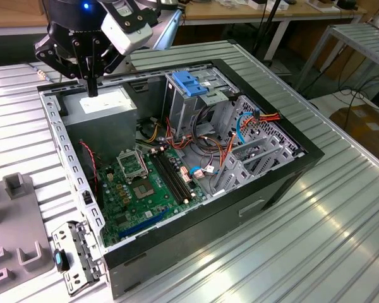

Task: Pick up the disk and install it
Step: 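Reach for the disk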

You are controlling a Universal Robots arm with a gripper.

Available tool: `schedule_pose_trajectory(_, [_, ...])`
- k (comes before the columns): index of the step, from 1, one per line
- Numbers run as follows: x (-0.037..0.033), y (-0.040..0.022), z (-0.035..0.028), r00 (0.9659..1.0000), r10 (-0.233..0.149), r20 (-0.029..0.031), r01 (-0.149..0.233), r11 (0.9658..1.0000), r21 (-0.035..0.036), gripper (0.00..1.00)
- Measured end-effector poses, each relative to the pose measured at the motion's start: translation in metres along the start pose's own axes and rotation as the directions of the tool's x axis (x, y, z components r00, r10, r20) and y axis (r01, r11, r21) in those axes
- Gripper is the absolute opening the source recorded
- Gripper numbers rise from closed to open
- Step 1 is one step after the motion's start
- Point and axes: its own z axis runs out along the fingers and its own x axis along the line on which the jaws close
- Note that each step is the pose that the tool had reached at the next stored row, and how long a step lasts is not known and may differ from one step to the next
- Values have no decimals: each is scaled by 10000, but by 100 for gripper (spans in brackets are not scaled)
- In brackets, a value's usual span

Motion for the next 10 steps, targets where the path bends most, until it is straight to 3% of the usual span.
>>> schedule_pose_trajectory(10, [78,-4,-1,10000,0,0,0,10000,0,11])
